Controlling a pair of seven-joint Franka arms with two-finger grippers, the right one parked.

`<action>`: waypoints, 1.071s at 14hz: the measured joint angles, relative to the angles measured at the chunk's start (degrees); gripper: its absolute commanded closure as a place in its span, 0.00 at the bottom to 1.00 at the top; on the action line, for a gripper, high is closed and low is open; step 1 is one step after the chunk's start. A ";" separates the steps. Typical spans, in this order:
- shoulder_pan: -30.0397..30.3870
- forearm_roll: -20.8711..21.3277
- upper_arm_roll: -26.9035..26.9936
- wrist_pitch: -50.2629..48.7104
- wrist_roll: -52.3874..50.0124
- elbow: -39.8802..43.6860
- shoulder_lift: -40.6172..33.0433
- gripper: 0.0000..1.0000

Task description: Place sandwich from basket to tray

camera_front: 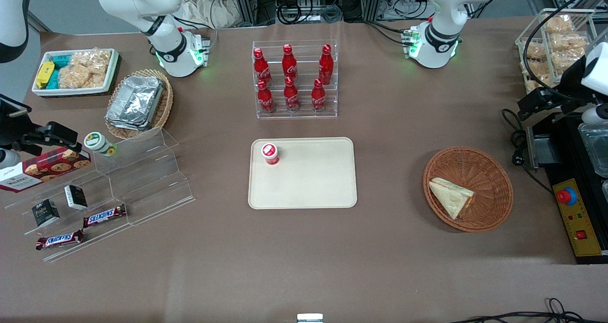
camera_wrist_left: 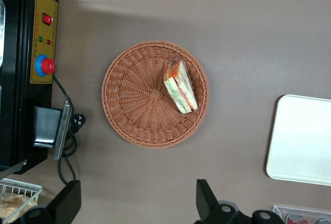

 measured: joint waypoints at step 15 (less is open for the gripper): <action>-0.04 -3.92 1.52 2.70 -3.56 -0.95 4.25 0.00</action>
